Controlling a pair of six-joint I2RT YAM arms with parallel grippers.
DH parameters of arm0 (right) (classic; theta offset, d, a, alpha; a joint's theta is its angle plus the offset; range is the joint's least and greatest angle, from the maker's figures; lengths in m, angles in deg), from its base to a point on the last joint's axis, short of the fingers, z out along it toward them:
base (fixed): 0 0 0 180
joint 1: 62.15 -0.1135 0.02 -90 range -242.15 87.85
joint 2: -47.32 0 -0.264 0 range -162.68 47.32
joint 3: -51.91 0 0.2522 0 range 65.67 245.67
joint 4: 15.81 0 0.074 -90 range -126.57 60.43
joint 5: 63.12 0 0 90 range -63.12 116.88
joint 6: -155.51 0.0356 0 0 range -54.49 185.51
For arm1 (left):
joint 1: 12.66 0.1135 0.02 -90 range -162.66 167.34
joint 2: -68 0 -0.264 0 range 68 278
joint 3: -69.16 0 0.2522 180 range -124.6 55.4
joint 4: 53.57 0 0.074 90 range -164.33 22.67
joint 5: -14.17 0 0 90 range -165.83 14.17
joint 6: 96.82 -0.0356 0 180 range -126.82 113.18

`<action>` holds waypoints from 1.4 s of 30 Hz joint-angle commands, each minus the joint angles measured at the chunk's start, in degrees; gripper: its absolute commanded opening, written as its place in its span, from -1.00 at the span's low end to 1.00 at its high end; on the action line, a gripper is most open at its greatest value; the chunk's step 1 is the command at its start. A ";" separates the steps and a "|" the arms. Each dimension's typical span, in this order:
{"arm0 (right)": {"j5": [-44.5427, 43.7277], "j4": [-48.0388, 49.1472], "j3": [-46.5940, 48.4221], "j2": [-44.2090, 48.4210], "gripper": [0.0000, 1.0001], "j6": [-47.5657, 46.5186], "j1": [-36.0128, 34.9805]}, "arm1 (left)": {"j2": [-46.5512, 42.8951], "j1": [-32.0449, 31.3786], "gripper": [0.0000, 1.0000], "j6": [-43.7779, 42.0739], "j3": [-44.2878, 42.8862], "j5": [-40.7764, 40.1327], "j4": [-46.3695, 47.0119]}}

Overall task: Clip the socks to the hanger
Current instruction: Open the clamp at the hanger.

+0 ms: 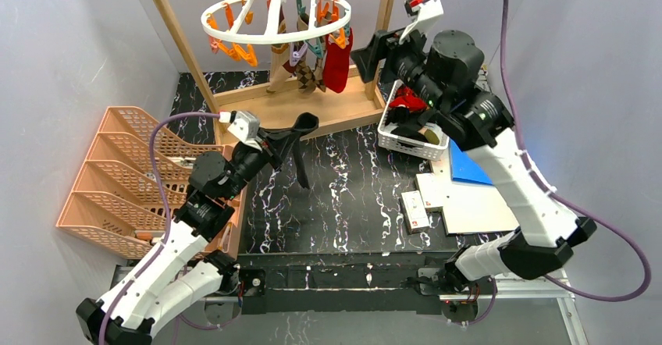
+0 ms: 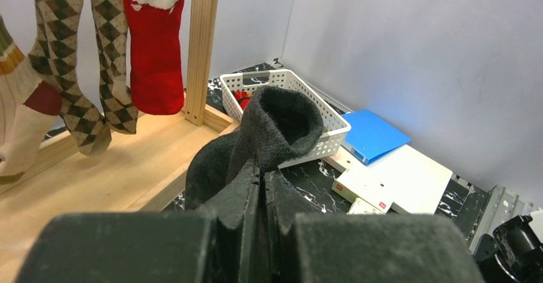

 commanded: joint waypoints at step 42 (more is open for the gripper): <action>30.01 30.23 -8.82 -9.66 0.43 -5.54 13.01 | 15.64 -0.08 -1.00 -3.89 -1.26 -4.41 18.98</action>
